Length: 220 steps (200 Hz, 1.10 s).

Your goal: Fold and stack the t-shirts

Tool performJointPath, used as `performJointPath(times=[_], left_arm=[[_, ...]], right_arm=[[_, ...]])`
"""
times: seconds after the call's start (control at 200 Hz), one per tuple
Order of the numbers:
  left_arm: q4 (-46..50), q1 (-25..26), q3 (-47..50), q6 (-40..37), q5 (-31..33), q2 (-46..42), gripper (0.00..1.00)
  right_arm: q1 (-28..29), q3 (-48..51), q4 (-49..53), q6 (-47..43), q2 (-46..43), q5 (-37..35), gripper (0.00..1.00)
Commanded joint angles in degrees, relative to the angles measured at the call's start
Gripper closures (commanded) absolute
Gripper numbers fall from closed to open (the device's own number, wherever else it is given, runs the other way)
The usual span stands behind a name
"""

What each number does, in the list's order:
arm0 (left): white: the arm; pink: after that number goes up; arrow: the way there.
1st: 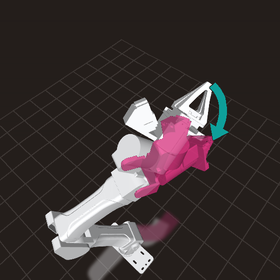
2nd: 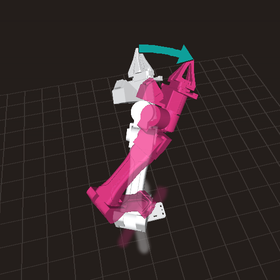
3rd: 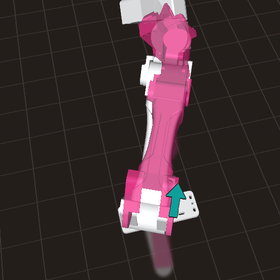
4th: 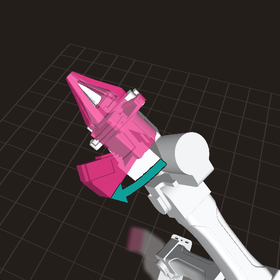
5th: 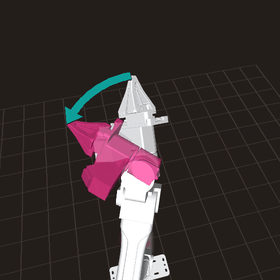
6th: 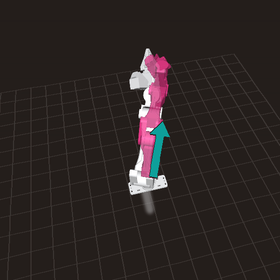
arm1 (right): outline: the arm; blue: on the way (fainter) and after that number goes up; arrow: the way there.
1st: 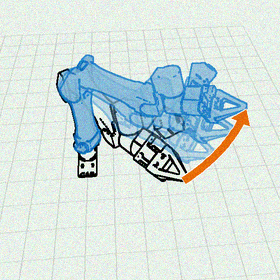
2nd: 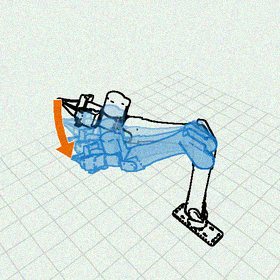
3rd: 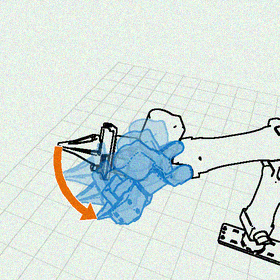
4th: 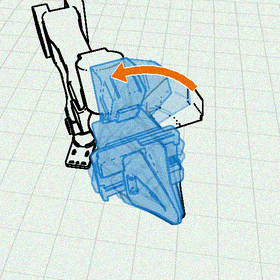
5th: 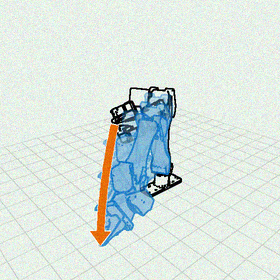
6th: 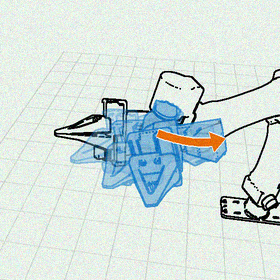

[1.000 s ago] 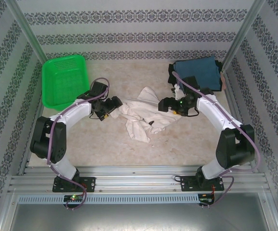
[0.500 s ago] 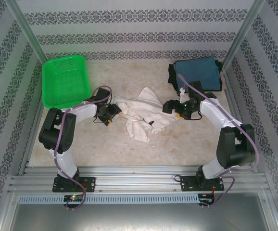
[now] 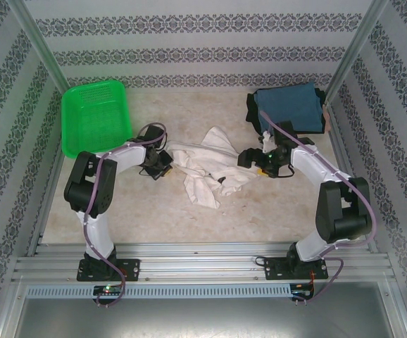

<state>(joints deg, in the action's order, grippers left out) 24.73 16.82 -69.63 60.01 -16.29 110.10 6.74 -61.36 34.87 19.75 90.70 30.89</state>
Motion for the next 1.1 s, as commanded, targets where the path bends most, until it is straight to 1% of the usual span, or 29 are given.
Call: performJointPath(times=[0.0,0.05,0.2,0.385,0.585,0.699,0.764,0.884,0.964,1.024,1.094], left_arm=[[-11.2,0.5,-2.3,-4.1,1.2,2.6,0.98],[-11.0,0.5,-2.6,-4.8,1.4,2.5,1.0],[-9.7,0.5,-2.6,-7.0,1.8,-0.3,1.0],[-6.8,0.4,0.8,-9.7,3.7,-8.4,1.0],[-7.7,0.4,4.4,-9.2,3.7,-17.2,1.0],[-6.7,0.4,3.5,-9.9,3.6,-20.7,1.0],[-6.3,0.4,3.4,-10.0,3.9,-22.1,1.0],[-6.5,0.4,3.6,-9.7,4.3,-24.9,1.0],[-6.4,0.3,3.4,-9.9,4.2,-26.1,1.0],[-6.9,0.3,3.4,-10.1,4.2,-26.7,1.0],[-7.2,0.2,3.5,-10.4,4.1,-27.2,1.0]], right_arm=[[-0.9,0.6,-0.6,0.6,0.7,-0.2,0.09],[-1.2,0.7,-0.6,0.5,0.8,-0.2,0.09],[-2.1,0.6,-0.2,0.1,0.9,-0.7,0.09],[-3.5,1.1,-0.2,0.2,0.9,-2.4,0.08],[-6.1,1.8,-1.6,5.0,2.5,-4.7,0.08],[-6.5,0.3,-0.9,7.0,5.1,-5.0,0.12],[-6.5,0.6,-1.2,8.6,5.4,-3.8,0.14],[-5.9,2.9,-2.3,11.3,2.7,-0.5,0.18],[-5.1,4.5,-2.3,12.9,1.0,-0.5,0.2],[-5.1,5.9,-5.0,14.5,1.0,0.3,0.23],[-4.7,5.7,-6.8,15.8,2.5,1.3,0.3]])
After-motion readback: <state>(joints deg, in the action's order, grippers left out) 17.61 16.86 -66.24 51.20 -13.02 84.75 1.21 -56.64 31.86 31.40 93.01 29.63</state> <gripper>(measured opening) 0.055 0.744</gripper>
